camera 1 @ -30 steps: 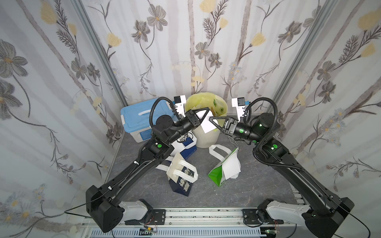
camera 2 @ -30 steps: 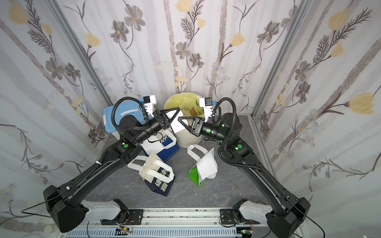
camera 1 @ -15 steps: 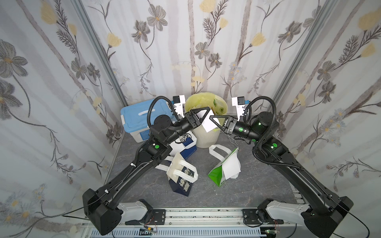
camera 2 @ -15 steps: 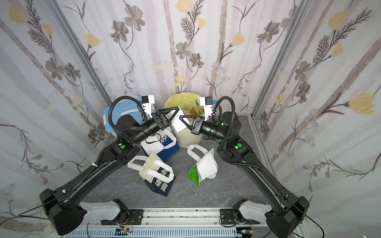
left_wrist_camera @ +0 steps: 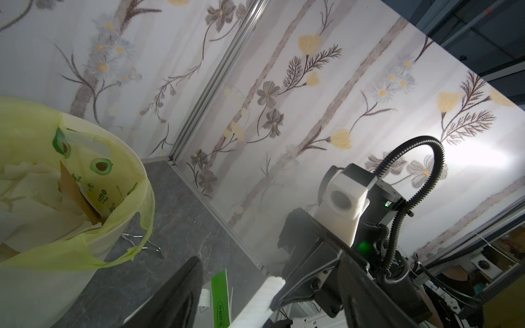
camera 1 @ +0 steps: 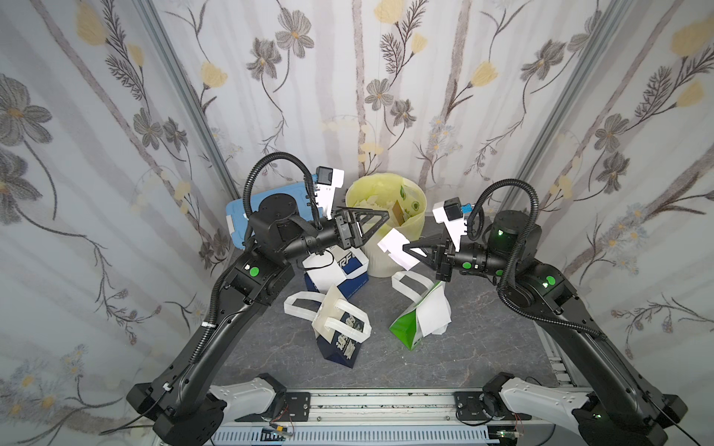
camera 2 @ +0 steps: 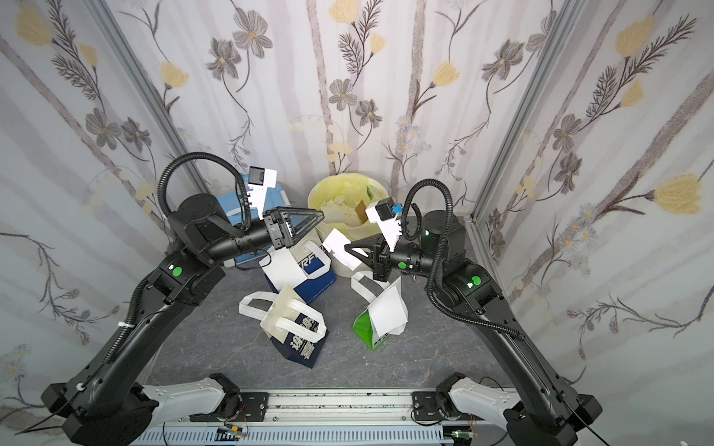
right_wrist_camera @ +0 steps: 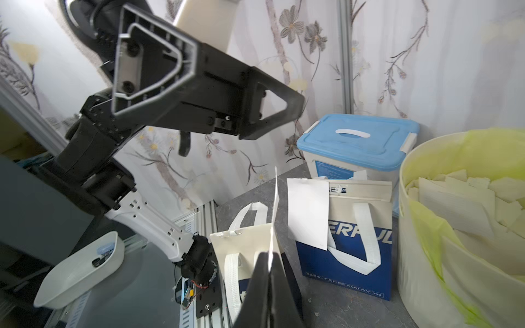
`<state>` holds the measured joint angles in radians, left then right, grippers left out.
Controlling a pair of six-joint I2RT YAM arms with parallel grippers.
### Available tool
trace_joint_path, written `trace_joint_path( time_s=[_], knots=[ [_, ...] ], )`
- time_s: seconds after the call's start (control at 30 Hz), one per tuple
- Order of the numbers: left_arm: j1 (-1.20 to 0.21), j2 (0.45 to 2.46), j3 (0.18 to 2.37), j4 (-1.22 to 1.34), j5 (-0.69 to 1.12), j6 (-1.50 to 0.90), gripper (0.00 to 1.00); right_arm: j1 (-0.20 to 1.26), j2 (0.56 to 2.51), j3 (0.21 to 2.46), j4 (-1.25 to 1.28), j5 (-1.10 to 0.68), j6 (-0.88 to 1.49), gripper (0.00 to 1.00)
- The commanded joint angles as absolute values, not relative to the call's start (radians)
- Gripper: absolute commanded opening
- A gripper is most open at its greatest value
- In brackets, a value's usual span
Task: Shred takeout receipts and throw away
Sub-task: Shred the takeout receipt.
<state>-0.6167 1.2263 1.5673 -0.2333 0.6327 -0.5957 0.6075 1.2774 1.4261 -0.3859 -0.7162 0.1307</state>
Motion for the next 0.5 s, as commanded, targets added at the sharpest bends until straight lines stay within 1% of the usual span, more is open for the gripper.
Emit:
trace_joint_path(
  time_s=[0.0, 0.07, 0.13, 0.33, 0.4, 0.47],
  knots=[
    [-0.635, 1.245, 1.585, -0.332, 0.776, -0.516, 0.78, 0.606, 1.291, 1.441, -0.419, -0.872, 0.049, 0.00],
    [-0.647, 1.254, 1.581, -0.330, 0.818, -0.511, 0.76, 0.608, 1.309, 1.450, -0.416, -0.888, 0.068, 0.00],
    [-0.656, 1.255, 1.571, -0.312, 0.842, -0.516, 0.70, 0.608, 1.326, 1.461, -0.417, -0.887, 0.085, 0.00],
    [-0.656, 1.255, 1.569, -0.323, 0.859, -0.518, 0.47, 0.607, 1.367, 1.492, -0.415, -0.894, 0.126, 0.00],
    [-0.657, 1.255, 1.569, -0.334, 0.857, -0.513, 0.43, 0.607, 1.378, 1.504, -0.420, -0.898, 0.132, 0.00],
    [-0.657, 1.256, 1.569, -0.347, 0.849, -0.502, 0.34, 0.607, 1.386, 1.513, -0.427, -0.897, 0.136, 0.00]
  ],
)
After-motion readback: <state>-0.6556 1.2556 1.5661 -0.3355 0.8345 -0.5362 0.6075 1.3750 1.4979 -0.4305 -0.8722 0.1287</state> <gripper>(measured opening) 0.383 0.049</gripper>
